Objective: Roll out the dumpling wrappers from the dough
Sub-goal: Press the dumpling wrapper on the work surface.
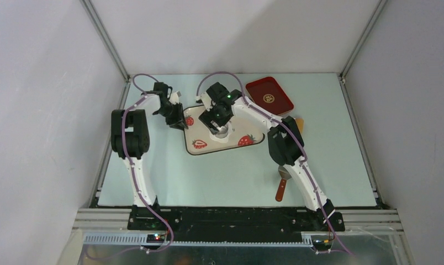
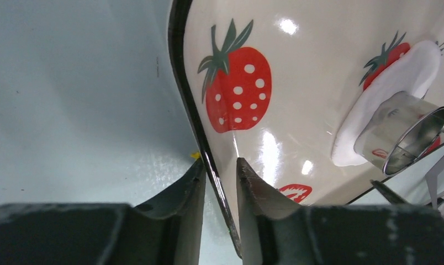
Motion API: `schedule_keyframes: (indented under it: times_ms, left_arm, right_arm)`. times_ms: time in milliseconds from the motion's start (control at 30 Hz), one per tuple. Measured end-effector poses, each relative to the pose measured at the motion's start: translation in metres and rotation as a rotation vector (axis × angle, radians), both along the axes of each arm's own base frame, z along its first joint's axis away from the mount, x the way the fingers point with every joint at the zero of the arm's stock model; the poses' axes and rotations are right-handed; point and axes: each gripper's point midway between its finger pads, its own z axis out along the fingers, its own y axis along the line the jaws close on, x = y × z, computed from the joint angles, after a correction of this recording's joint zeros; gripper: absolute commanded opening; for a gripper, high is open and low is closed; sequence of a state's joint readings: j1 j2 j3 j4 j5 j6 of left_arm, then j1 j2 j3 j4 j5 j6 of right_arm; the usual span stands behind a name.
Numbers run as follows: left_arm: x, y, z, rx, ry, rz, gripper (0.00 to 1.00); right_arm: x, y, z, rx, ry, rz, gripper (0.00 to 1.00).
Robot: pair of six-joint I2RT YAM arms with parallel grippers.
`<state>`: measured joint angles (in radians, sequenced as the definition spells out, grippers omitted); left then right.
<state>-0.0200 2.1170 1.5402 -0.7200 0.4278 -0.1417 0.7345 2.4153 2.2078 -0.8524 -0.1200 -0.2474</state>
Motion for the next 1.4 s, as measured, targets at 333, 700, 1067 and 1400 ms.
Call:
schedule_keyframes:
  times_ms: [333,700,1067,1400]
  left_arm:
    - [0.000,-0.003,-0.002,-0.010,0.014,0.027,0.08]
    - [0.005,-0.008,-0.001,-0.030,0.001,0.042,0.07]
    - [0.006,-0.008,-0.001,-0.023,0.001,0.047,0.08]
    - [0.009,-0.011,-0.002,-0.013,-0.017,0.040,0.00]
  right_arm:
    - [0.005,-0.012,-0.001,-0.018,-0.024,-0.027,0.89]
    - [0.003,-0.016,-0.008,-0.012,-0.004,-0.033,0.74]
    - [0.002,-0.017,-0.009,-0.003,-0.025,-0.040,0.47]
    - [0.003,-0.020,-0.009,0.002,-0.020,-0.111,0.34]
